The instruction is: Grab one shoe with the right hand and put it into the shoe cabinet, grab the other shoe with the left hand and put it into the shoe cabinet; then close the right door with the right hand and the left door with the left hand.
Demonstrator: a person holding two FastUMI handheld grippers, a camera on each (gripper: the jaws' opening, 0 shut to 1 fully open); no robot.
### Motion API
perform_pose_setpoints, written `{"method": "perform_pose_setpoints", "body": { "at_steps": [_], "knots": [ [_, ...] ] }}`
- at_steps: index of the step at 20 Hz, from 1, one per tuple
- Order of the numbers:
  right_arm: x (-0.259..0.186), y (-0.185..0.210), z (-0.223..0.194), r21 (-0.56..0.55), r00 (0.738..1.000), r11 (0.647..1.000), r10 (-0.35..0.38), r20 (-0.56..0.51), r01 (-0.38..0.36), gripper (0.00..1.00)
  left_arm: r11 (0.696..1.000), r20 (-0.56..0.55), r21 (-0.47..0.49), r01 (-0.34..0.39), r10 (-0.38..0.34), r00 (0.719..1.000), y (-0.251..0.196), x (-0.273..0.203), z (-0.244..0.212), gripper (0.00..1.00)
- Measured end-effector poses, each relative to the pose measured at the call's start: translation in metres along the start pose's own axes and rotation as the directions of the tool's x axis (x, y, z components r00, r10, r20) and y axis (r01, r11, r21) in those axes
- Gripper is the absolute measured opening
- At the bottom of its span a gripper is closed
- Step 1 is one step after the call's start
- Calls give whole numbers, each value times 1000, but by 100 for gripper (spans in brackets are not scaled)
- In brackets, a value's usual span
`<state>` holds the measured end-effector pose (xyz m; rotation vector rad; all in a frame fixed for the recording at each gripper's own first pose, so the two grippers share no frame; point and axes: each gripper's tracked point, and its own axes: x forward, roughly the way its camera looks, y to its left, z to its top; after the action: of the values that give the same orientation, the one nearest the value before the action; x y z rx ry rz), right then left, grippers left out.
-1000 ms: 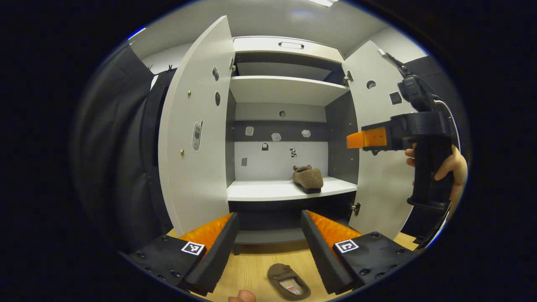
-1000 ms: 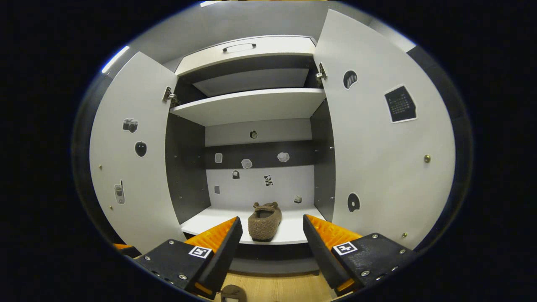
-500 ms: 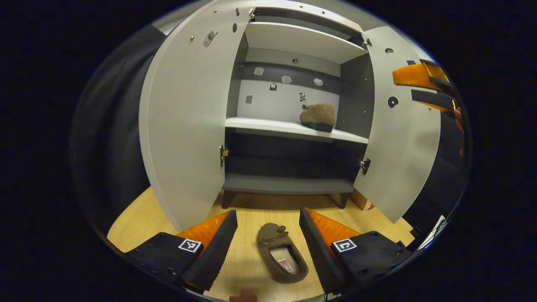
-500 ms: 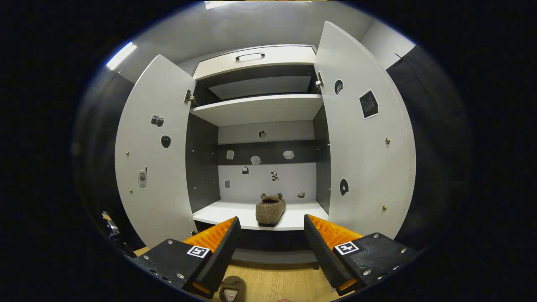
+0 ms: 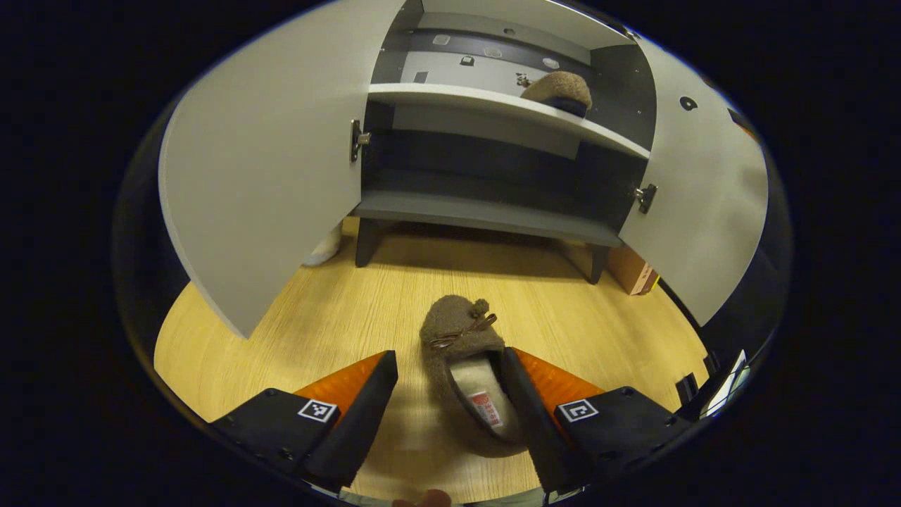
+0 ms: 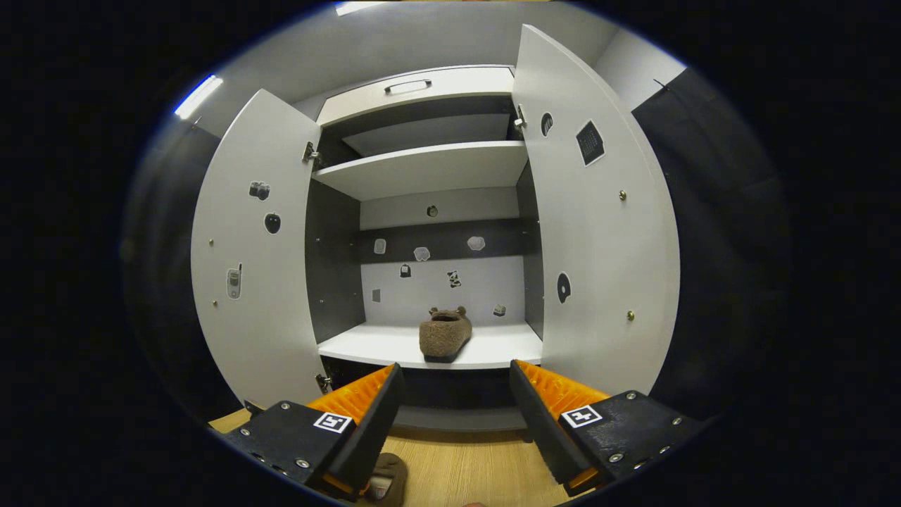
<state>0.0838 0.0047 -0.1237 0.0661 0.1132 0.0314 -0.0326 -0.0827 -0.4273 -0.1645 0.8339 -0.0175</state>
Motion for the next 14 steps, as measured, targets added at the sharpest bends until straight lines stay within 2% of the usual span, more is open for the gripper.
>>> {"method": "perform_pose_setpoints", "body": {
  "at_steps": [4,7,8,10,11,14],
  "knots": [
    [2,-12,-12,28,1000,1000,-7,-18,8,92,999,-39,-16,-44,43,998,16,29,-12,98],
    [3,-20,-21,42,999,999,-11,-31,13,92,999,-62,-48,-24,21,998,14,44,-19,96],
    [5,-22,-24,44,999,999,-10,-35,12,92,999,-62,-41,-26,24,998,12,47,-20,92],
    [7,-27,-27,42,999,999,-14,-37,16,93,998,-65,13,-69,69,995,20,53,-22,88],
    [7,-28,-28,40,999,999,-13,-35,15,92,997,-79,20,-75,76,994,19,55,-27,82],
    [5,-26,-28,42,999,999,8,-31,-7,92,997,-120,-61,-39,32,992,8,64,-39,55]
  ]
}}
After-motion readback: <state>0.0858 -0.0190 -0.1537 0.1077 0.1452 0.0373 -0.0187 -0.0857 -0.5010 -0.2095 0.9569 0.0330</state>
